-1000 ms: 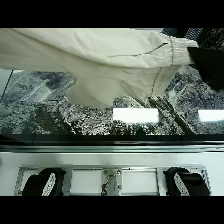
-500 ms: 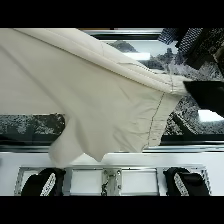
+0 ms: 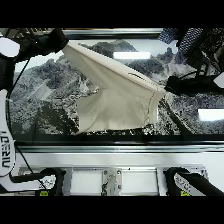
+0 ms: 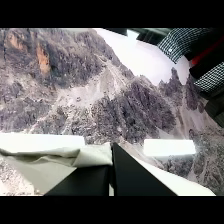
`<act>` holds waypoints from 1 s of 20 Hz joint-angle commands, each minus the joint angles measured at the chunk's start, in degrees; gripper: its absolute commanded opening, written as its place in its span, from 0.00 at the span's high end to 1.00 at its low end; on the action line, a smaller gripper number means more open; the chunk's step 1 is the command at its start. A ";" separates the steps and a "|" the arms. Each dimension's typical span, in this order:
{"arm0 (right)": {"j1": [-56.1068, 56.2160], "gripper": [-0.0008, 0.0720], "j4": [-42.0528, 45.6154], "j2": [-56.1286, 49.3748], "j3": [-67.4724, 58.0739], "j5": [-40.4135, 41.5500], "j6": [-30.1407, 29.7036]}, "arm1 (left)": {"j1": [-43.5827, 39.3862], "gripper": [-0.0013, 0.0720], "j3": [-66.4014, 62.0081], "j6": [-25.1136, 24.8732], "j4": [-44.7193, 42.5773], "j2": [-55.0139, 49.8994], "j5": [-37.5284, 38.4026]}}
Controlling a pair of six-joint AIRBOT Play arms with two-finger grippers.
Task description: Fold the clothes and pants, and hang the long-sleeved shirts on hangers.
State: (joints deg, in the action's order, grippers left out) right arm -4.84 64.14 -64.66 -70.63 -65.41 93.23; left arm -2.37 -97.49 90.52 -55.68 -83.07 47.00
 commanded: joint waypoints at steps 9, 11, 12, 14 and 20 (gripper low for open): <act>0.04 0.97 2.19 -6.08 -3.17 5.44 -3.50 | -0.96 0.98 -10.08 5.95 -13.53 -8.55 14.32; 0.07 0.97 5.09 -6.05 -3.10 2.80 -3.48 | -2.05 0.98 -6.69 6.54 -17.18 -6.99 16.24; 0.07 0.97 7.13 -5.95 -2.80 0.96 -3.48 | -2.64 0.98 -2.75 8.44 -19.93 -4.96 15.45; 0.07 0.97 10.29 -4.81 -0.61 -0.68 -3.48 | -2.75 0.98 7.43 11.37 -23.23 0.09 12.61; 0.07 0.97 10.93 -1.40 13.31 0.09 -4.17 | -2.84 0.98 39.10 11.30 -21.53 11.45 3.10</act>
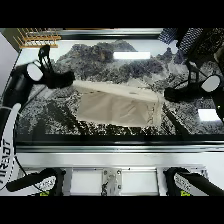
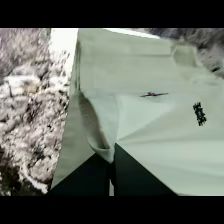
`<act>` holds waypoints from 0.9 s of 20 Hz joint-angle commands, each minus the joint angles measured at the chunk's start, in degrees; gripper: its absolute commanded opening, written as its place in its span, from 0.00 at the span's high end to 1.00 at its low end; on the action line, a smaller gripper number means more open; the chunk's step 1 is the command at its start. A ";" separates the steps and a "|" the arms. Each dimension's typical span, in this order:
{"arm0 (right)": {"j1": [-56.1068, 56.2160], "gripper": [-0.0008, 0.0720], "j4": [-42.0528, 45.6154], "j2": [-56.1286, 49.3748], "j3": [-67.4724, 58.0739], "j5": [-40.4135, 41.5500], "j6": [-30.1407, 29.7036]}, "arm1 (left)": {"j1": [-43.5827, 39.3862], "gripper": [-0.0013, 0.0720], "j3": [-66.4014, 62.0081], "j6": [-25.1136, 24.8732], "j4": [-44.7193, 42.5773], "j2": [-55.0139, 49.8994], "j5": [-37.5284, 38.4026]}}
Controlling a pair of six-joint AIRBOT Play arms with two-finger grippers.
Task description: Fold the clothes and pants, and hang the long-sleeved shirts on hangers.
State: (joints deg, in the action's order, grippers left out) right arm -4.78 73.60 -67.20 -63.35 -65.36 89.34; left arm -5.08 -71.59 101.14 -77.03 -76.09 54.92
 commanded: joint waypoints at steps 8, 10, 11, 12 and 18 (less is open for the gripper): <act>2.64 0.97 1.40 1.27 21.92 10.73 -0.26 | -3.89 0.98 32.13 0.68 2.05 6.21 -16.24; 3.34 0.97 1.25 1.22 24.04 14.49 -0.22 | -4.59 0.98 33.40 0.72 2.05 6.21 -18.05; 3.45 0.96 1.22 1.20 24.46 15.52 -0.22 | -4.57 0.98 33.51 0.72 2.01 6.19 -18.18; 3.45 0.95 1.16 1.20 24.50 15.96 -0.20 | -4.57 0.98 33.48 0.70 2.01 6.23 -18.36; 2.36 0.07 -2.43 3.98 21.31 11.74 -1.62 | -3.41 0.22 28.74 -0.39 2.01 6.29 -11.30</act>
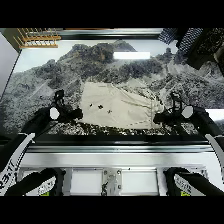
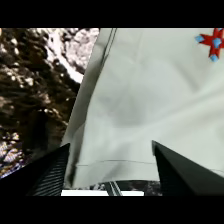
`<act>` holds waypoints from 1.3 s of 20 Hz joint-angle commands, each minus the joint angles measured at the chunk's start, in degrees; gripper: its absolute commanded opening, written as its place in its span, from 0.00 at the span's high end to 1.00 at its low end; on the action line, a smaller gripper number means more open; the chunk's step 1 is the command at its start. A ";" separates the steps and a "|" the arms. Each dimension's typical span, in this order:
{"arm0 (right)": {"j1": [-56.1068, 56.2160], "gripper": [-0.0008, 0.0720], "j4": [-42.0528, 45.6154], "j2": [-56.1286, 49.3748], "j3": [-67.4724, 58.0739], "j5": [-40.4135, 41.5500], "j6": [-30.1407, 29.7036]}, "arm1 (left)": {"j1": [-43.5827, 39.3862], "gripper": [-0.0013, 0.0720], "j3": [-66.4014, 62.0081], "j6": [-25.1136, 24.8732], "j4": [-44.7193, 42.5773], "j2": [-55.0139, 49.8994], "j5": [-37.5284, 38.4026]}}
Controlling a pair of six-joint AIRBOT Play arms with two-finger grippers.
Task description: Fold the clothes and pants, and hang the long-sleeved shirts on hangers.
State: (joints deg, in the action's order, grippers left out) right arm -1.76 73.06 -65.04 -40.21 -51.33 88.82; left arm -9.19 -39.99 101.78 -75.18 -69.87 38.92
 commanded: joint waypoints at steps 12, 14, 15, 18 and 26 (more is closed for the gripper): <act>-24.20 0.07 -22.27 -9.90 -5.18 -11.69 -25.77 | -5.33 0.98 -9.60 -1.70 0.33 8.46 9.99; -23.78 0.09 -26.99 -15.52 -5.18 -11.63 -28.06 | -8.52 0.98 -9.64 0.37 0.31 7.28 9.84; -23.39 0.09 -28.92 -17.84 -5.18 -11.52 -28.48 | -9.97 0.98 -9.64 0.70 0.35 6.36 9.40; -21.22 0.09 -31.87 -21.79 -5.18 -10.40 -28.44 | -13.27 0.98 -9.66 2.01 0.39 3.61 7.85; -13.88 0.87 -35.80 -21.90 -5.16 -6.19 -28.85 | -15.89 0.98 -16.17 3.63 3.63 -3.45 6.14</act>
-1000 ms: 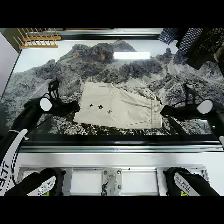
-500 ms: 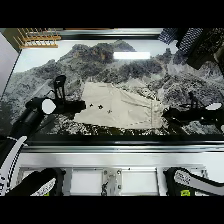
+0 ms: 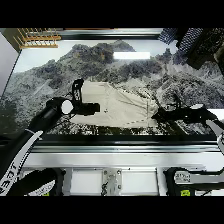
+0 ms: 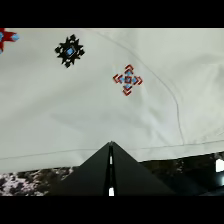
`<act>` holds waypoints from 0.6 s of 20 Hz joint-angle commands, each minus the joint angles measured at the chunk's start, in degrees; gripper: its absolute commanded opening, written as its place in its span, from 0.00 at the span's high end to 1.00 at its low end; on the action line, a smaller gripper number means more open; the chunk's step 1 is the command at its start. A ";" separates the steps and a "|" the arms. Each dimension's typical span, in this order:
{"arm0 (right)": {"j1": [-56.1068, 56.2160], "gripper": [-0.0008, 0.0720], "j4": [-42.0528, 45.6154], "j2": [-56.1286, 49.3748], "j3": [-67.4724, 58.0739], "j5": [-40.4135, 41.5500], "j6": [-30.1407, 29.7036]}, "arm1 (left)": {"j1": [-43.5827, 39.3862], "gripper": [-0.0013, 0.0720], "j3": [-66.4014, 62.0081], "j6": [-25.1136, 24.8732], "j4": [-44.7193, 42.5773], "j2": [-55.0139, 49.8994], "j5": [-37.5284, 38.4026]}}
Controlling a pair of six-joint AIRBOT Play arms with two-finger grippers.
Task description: Fold the clothes and pants, and hang the long-sleeved shirts on hangers.
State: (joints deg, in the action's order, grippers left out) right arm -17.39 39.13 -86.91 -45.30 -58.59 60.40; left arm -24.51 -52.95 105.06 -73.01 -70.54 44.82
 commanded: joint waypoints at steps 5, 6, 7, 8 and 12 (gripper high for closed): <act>-2.12 0.97 7.80 4.98 -5.53 -6.62 5.62 | -0.59 0.98 -11.02 -0.74 1.88 -8.33 2.12; -2.69 0.97 11.74 6.23 -8.28 -8.92 8.17 | -0.59 0.98 -12.13 -1.16 3.04 -9.73 2.10; -2.84 0.97 15.45 7.34 -11.17 -11.10 10.19 | -0.66 0.98 -13.27 -2.21 4.37 -11.17 2.14; -2.80 0.97 18.69 8.48 -14.45 -13.88 12.17 | -1.11 0.98 -15.08 -3.76 6.71 -13.44 2.12; -0.07 0.97 22.21 11.06 -26.64 -24.59 17.99 | -5.66 0.98 -25.55 -9.11 13.33 -24.04 2.14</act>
State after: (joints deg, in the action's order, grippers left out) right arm -18.96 56.40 -77.84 -63.96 -74.52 72.95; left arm -27.49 -71.85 99.63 -64.40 -87.94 46.81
